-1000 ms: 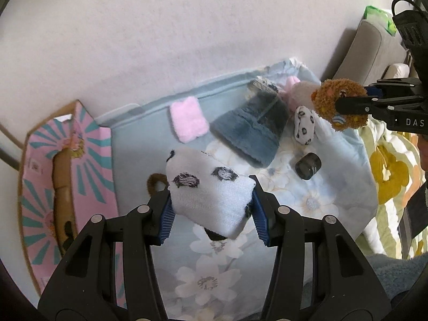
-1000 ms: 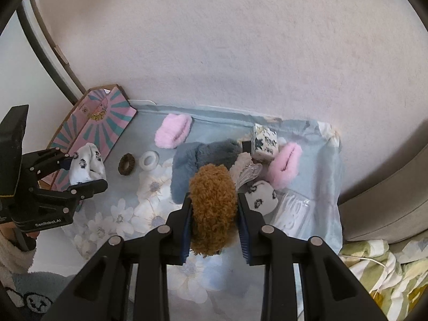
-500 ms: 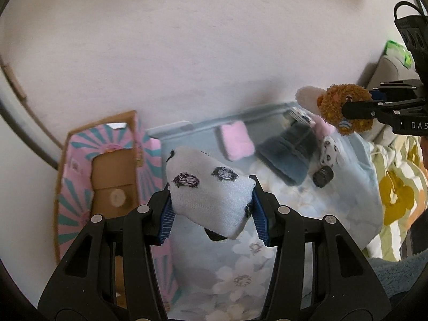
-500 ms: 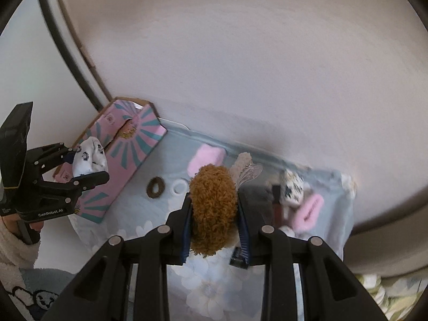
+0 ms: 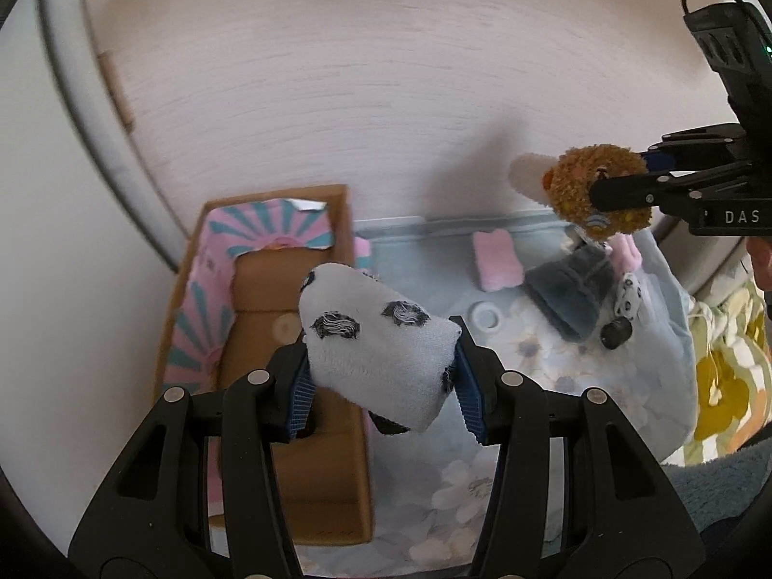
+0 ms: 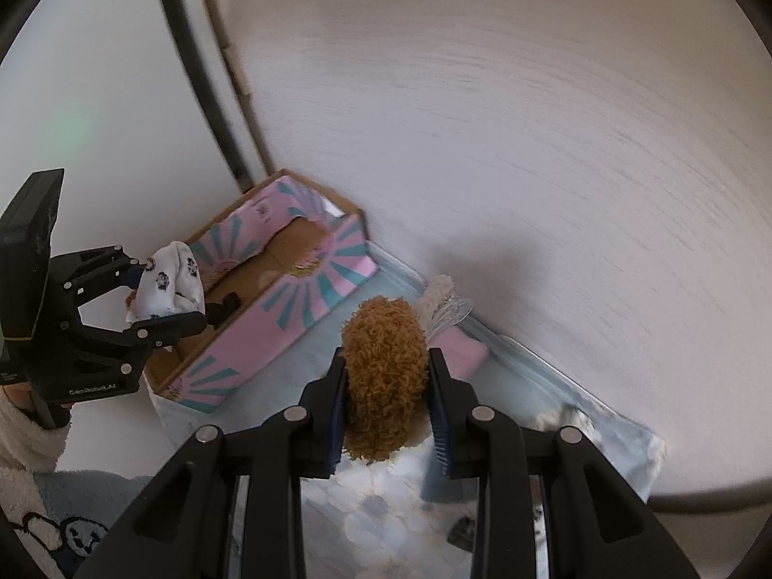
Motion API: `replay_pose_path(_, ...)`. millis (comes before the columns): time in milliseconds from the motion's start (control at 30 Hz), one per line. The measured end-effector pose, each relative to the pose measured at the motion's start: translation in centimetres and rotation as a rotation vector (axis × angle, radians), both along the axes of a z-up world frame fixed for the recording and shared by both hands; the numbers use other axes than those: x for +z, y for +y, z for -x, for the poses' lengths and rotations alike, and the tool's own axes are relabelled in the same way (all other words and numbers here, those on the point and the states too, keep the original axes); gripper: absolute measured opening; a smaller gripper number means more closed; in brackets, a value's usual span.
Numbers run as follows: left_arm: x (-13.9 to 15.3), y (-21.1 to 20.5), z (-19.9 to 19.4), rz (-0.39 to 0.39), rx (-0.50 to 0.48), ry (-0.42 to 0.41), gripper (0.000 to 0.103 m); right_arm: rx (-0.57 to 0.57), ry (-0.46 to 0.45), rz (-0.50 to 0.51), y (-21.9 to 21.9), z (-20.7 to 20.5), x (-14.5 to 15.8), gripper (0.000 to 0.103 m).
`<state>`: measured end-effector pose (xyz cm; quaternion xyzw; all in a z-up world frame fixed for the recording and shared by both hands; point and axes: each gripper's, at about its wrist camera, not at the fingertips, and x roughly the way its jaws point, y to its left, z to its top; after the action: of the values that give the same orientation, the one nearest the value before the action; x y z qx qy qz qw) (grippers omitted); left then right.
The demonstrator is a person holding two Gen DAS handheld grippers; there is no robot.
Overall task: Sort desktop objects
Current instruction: 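Carry the panda sock and brown bear over the cardboard box with both grippers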
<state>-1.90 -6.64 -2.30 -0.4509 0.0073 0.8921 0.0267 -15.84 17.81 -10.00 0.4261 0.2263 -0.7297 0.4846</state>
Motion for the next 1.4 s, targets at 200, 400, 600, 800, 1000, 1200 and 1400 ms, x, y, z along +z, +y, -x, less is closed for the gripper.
replay_pose_path(200, -0.4, -3.4, -1.4, -0.008, 0.095, -0.010, 0.046, 0.095, -0.013, 0.012, -4.5, -1.4, 0.5, 0.027)
replay_pose_path(400, -1.9, -6.1, -2.3, -0.017, 0.165, -0.045, 0.046, 0.220, -0.006, 0.022, -9.8, -4.1, 0.7, 0.027)
replay_pose_path(600, -3.3, -8.3, -2.3, -0.039, 0.209, -0.070, 0.046, 0.325, -0.013, -0.025, -15.4, -6.4, -1.3, 0.027)
replay_pose_path(800, -5.4, -10.1, -2.0, -0.043, 0.222, -0.112, 0.046, 0.351, -0.047, -0.089, -19.2, -7.2, -4.3, 0.027)
replay_pose_path(1000, -7.2, -10.5, -1.8, -0.032, 0.214, -0.156, 0.046, 0.370, -0.060, -0.140, -21.8, -7.4, -6.7, 0.028)
replay_pose_path(1200, -8.0, -10.3, -1.4, -0.045, 0.208, -0.154, 0.047, 0.374, -0.078, -0.177, -23.1, -7.1, -8.5, 0.029)
replay_pose_path(1400, -8.1, -10.4, -0.8, -0.046, 0.192, -0.167, 0.056, 0.371, -0.093, -0.196, -23.9, -6.7, -9.6, 0.032)
